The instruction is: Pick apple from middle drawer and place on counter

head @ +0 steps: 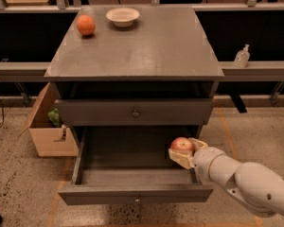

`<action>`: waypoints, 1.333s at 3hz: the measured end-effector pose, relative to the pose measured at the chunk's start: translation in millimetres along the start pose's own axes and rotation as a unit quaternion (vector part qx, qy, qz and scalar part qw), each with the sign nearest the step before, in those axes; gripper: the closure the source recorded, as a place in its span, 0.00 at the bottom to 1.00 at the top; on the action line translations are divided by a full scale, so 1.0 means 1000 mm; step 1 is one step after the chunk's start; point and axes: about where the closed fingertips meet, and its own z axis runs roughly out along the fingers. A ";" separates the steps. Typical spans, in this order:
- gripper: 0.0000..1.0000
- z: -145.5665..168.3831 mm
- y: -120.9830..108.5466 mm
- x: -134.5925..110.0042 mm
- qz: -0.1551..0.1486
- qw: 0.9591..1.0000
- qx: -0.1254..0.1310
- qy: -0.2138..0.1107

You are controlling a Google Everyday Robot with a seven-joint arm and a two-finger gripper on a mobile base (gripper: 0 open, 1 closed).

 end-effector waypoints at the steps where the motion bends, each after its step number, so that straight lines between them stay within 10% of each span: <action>1: 1.00 0.000 0.000 -0.007 -0.003 1.000 -0.003 -0.006; 4: 1.00 -0.058 -0.008 -0.142 -0.035 0.999 0.000 -0.018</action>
Offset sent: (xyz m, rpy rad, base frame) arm 0.0158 -0.0098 0.0908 0.0046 -0.0773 0.0460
